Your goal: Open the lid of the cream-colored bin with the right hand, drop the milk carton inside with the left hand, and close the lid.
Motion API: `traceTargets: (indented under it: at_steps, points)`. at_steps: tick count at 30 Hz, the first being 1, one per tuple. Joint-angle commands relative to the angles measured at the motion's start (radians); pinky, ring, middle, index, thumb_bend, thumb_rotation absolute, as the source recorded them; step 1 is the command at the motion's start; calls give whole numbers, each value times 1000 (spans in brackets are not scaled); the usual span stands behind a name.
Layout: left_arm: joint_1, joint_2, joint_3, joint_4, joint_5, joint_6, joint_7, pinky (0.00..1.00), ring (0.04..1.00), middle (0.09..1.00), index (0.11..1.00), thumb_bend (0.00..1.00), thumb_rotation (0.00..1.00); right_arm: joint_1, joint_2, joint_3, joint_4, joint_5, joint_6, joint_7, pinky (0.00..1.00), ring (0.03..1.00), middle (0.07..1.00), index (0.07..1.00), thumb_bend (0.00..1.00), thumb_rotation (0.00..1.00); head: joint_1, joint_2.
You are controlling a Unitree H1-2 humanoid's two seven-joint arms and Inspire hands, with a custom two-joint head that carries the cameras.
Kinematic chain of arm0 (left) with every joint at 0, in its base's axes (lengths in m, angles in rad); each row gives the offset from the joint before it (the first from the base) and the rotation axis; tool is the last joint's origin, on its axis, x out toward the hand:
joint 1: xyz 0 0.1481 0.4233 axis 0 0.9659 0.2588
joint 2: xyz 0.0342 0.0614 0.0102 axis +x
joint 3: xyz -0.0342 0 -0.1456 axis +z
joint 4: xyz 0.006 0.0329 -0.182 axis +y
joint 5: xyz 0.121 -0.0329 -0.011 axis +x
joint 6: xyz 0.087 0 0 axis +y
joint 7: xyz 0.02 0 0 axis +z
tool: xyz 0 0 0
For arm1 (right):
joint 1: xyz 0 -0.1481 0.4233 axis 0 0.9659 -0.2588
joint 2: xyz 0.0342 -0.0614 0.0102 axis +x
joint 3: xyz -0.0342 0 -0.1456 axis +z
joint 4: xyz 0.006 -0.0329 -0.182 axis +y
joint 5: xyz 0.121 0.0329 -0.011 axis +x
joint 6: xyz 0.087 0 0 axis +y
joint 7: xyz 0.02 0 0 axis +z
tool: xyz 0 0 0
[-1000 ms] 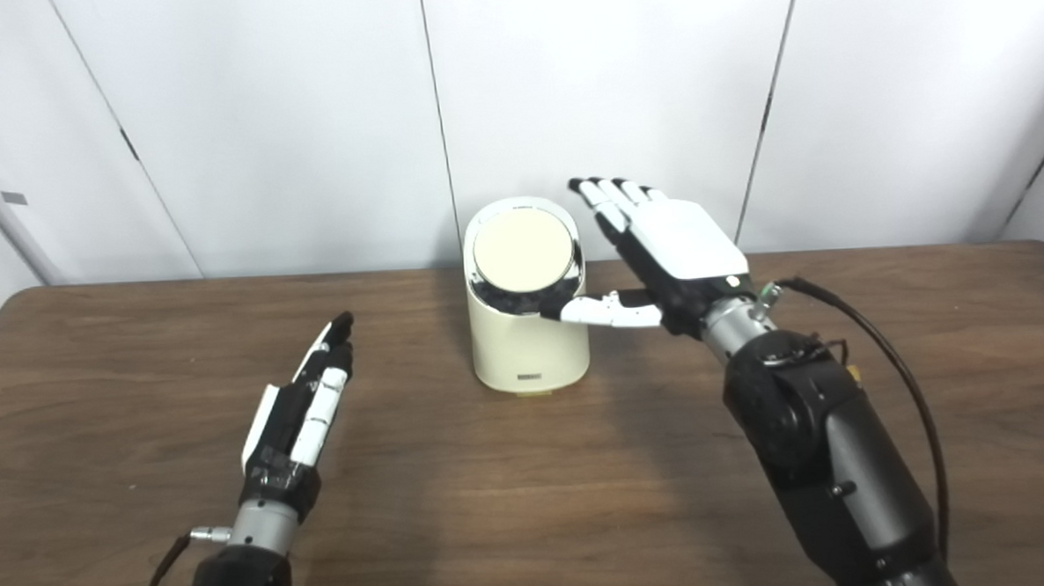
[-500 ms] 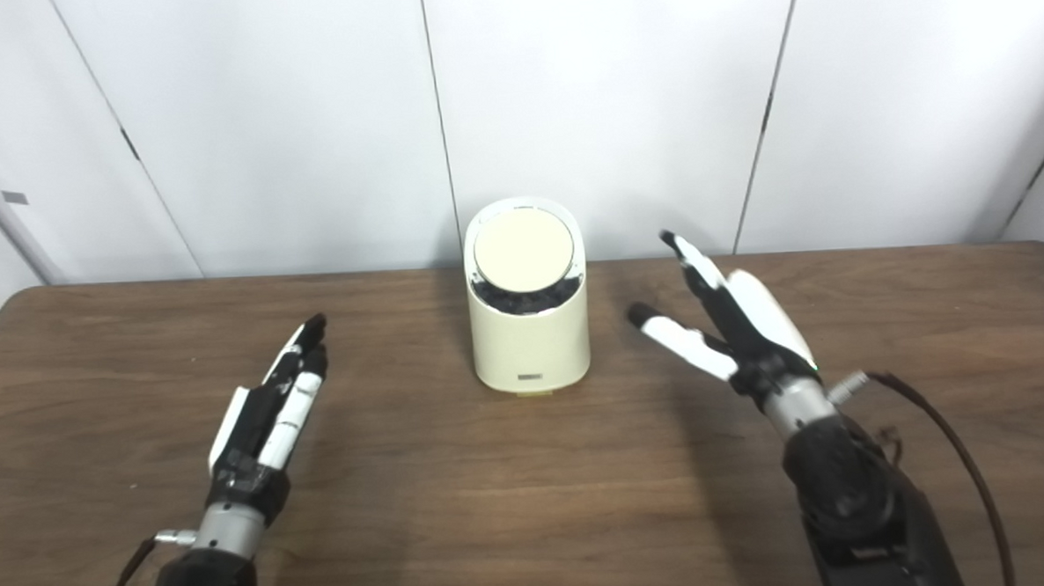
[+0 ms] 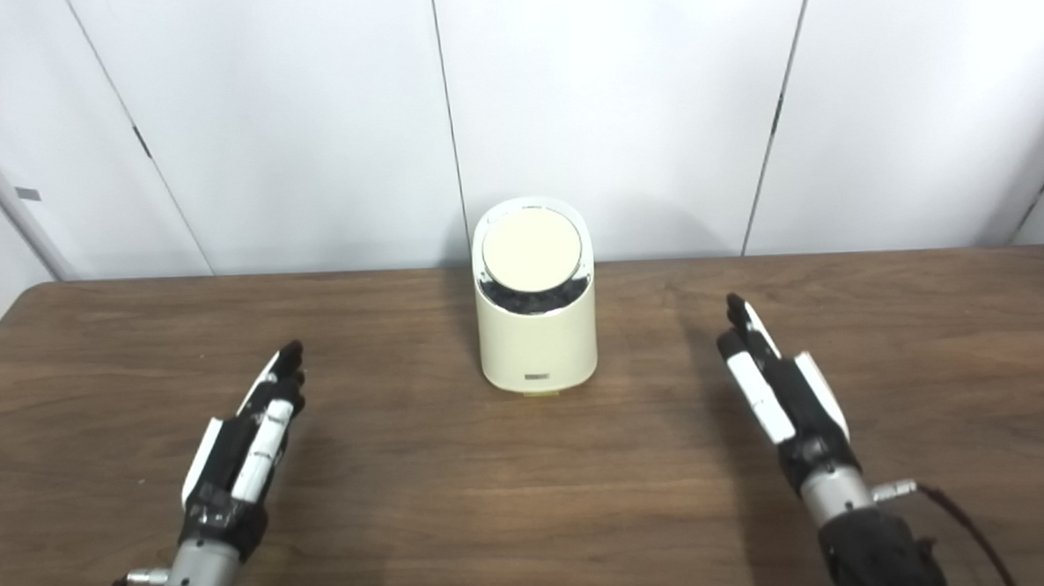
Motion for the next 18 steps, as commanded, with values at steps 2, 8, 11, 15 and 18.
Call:
traceTargets:
  at_steps: [2,8,11,15,18]
  points:
    - [9,-21,13,-10,7,-98,31,1000,1000,1000,1000,516,833,1,17,-18,5,38,-93,-47,967,1000,1000,1000,674,1000,1,0]
    - [36,-35,17,28,33,-184,52,997,978,977,1000,541,847,24,15,-21,24,58,-148,-71,954,1000,1000,1000,670,1000,-5,6]
    - [46,-36,16,26,30,-179,48,991,969,973,998,568,834,44,17,-18,5,59,-154,-78,947,998,1000,1000,675,997,-6,10]
    - [56,-45,19,22,-1,-183,42,938,938,961,980,548,728,79,4,14,-50,-7,-146,-89,844,944,970,973,598,868,-5,14]
    - [64,-60,25,22,0,-201,58,797,867,922,947,519,623,100,0,26,-84,-11,-123,-83,803,923,955,957,544,767,-4,21]
